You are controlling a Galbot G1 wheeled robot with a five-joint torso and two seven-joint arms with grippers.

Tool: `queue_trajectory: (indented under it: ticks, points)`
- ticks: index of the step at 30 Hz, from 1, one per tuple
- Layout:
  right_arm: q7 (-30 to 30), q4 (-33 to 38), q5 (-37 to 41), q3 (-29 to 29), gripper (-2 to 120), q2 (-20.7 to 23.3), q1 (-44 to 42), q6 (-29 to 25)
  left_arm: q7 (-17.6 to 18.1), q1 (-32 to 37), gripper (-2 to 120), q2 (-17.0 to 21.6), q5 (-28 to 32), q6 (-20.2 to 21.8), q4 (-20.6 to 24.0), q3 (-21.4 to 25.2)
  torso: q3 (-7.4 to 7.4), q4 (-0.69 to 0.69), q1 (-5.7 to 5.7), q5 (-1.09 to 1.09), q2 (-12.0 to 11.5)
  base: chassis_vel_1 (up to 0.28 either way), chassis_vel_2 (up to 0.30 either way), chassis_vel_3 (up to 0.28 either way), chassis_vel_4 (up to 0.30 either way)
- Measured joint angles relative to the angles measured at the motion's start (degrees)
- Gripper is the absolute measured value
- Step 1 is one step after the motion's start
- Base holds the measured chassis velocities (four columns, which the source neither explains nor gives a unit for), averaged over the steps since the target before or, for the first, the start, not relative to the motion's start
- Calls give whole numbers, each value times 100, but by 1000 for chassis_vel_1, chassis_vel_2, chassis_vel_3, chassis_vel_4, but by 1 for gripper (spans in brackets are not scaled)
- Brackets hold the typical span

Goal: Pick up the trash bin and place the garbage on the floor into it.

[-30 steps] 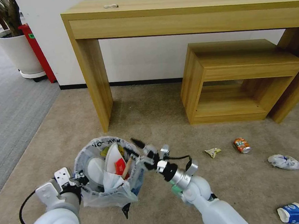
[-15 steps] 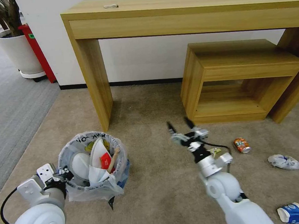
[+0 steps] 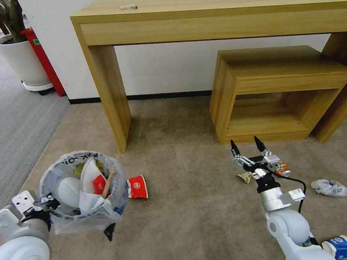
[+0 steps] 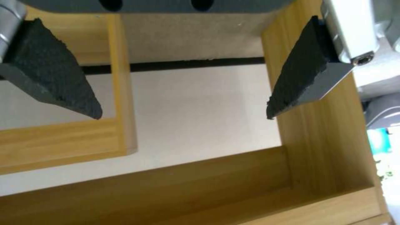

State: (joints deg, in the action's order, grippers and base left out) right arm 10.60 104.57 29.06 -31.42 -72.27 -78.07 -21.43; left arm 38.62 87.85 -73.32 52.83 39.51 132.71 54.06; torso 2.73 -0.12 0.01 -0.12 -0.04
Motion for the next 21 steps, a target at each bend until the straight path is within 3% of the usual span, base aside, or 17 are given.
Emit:
queue_trajectory:
  ticks: [21]
  points:
    - [1,-130,-60,-129,100,-134,-13,-308,-10,0,1,-139,23,10,-39,-25,0,0,0,0,0,0,0,0,0]
